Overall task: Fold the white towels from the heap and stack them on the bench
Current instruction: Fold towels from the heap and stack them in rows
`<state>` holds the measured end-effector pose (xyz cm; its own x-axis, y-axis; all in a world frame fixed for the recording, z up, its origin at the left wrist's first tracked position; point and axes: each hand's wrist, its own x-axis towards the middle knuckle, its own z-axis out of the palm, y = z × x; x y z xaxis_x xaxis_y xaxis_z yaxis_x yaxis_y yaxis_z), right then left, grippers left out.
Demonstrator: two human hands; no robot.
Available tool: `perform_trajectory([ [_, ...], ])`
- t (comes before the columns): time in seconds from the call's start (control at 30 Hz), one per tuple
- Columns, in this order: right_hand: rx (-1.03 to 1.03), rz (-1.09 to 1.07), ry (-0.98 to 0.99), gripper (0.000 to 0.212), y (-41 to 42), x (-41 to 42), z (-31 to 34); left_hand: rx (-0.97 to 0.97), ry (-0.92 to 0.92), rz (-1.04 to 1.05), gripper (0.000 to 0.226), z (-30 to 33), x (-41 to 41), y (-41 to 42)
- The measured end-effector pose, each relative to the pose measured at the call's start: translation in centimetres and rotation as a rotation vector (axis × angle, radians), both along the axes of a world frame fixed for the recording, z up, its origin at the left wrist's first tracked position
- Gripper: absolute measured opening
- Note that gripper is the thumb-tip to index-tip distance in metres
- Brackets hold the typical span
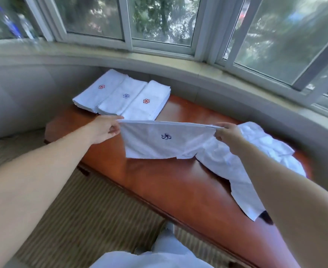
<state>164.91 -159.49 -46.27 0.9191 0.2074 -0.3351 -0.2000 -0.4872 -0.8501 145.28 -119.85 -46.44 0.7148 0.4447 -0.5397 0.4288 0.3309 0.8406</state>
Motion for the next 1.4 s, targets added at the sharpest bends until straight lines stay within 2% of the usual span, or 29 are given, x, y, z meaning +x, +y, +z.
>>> perform_trajectory([
  [0.1,-0.188,0.120,-0.161,0.013,-0.6,0.1,2.9,0.369,0.094,-0.148,0.028,2.4,0.0,0.6],
  [0.2,-0.260,0.196,-0.157,0.012,-1.1,0.9,5.1,0.588,0.167,-0.226,0.021,3.9,-0.4,1.7],
  [0.3,-0.331,0.198,-0.189,0.018,-0.7,1.4,6.0,0.658,0.215,-0.320,0.022,4.9,-0.2,2.5],
  [0.4,-0.357,0.180,-0.226,0.023,0.4,1.5,5.4,0.723,0.173,-0.265,0.026,4.8,0.7,2.1],
  [0.47,-0.298,0.140,-0.192,0.025,1.0,1.7,4.3,0.751,0.132,-0.203,0.030,4.3,1.2,1.6],
  [0.53,-0.206,0.097,-0.184,0.028,1.4,1.8,3.3,0.757,0.080,-0.138,0.024,3.9,1.5,1.1],
  [0.6,-0.148,0.077,-0.235,0.026,1.7,1.9,2.6,0.763,0.033,-0.088,0.014,3.6,1.6,0.8],
  [0.7,-0.100,0.072,-0.279,0.023,1.6,1.8,2.2,0.767,0.014,-0.084,0.014,3.1,1.1,0.9],
  [0.8,-0.169,0.103,-0.282,0.022,0.9,1.2,1.3,0.750,0.028,-0.142,0.011,2.0,0.2,0.8],
  [0.9,-0.374,0.225,-0.246,0.021,-0.7,-0.9,-1.8,0.764,0.130,-0.278,0.016,-1.0,-2.0,-0.6],
  [1.07,-0.635,0.470,-0.049,0.018,-4.4,-6.8,-10.5,0.617,0.426,-0.527,0.017,-10.3,-7.4,-3.5],
  [1.13,-0.704,0.602,0.116,0.015,-5.5,-8.6,-13.1,0.514,0.578,-0.632,0.020,-13.0,-9.5,-4.6],
  [1.2,-0.748,0.701,0.366,0.009,-6.2,-10.0,-14.7,0.427,0.711,-0.774,0.015,-14.4,-11.1,-5.3],
  [1.3,-0.797,0.814,0.689,0.031,-6.6,-10.5,-15.0,0.300,0.814,-0.924,0.021,-14.6,-12.0,-5.2],
  [1.4,-0.771,0.792,0.775,0.042,-6.4,-9.2,-14.8,0.307,0.803,-0.875,0.027,-14.3,-11.2,-4.6],
])
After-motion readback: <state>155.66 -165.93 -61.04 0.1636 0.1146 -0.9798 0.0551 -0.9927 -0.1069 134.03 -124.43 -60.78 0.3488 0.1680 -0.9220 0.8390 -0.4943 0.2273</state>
